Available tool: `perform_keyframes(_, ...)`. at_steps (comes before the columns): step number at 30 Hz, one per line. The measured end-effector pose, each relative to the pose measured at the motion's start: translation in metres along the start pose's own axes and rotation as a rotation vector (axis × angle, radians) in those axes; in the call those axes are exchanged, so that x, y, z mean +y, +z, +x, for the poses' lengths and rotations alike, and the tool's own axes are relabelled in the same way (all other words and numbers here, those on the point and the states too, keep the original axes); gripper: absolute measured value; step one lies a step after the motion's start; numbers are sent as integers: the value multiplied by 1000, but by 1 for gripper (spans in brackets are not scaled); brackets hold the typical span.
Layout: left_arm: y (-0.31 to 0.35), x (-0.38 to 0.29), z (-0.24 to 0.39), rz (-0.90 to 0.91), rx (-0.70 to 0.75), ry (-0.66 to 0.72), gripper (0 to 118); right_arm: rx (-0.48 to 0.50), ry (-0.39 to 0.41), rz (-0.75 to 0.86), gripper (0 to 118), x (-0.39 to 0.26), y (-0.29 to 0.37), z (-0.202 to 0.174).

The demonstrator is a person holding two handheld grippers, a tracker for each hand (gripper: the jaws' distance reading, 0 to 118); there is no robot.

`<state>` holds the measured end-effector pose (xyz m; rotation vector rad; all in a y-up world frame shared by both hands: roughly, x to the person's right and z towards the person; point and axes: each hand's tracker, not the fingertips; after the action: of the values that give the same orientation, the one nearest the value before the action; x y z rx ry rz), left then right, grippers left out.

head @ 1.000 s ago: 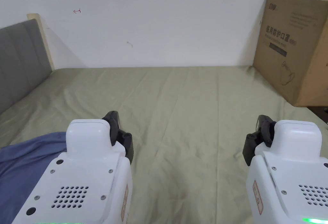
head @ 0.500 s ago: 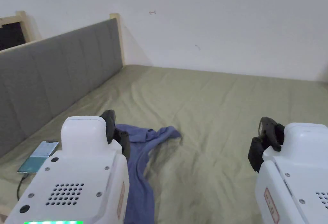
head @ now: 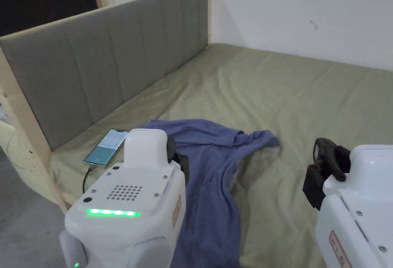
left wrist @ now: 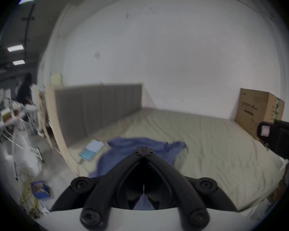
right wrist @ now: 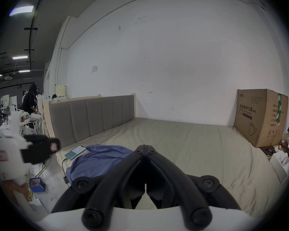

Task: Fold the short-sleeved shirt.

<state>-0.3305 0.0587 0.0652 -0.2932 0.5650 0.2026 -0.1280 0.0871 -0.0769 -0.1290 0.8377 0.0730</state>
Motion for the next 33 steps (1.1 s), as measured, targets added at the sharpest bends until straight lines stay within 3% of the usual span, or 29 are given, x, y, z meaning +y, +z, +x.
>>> perform_keyframes(5, -129, -40, -34, -400, -122, 59, 0, -31, -8, -85, 0, -18, -24, 10)
perform_keyframes(8, -190, -65, -39, -557, -140, 21, 0, -53, -8, -141, 0, -30, -40, 16)
perform_keyframes(14, -212, -55, -41, -571, -170, 27, 1, -83, -20, -213, 0, -45, -60, 28)
perform_keyframes(15, -214, -50, -44, -548, -183, 34, 14, -84, -29, -221, 0, -48, -62, 30)
perform_keyframes(16, -216, -46, -46, -538, -188, 42, 45, -81, -38, -230, 0, -51, -65, 32)
perform_keyframes(17, -223, -49, -49, -542, -190, 41, 89, -81, -48, -240, 0, -53, -67, 33)
perform_keyframes(18, -227, -47, -50, -550, -201, 38, 110, -81, -53, -247, 0, -55, -69, 34)
perform_keyframes(19, -230, -44, -51, -548, -212, 37, 118, -80, -54, -251, 0, -56, -70, 34)
perform_keyframes(25, -253, -43, -41, -624, -290, -19, 118, -78, -48, -273, 0, -63, -73, 35)
perform_keyframes(29, -287, -68, -34, -803, -265, -70, 118, -75, -53, -295, 0, -68, -74, 39)
perform_keyframes(33, -298, -76, -21, -793, -178, -173, 116, -77, -56, -314, 0, -72, -74, 44)
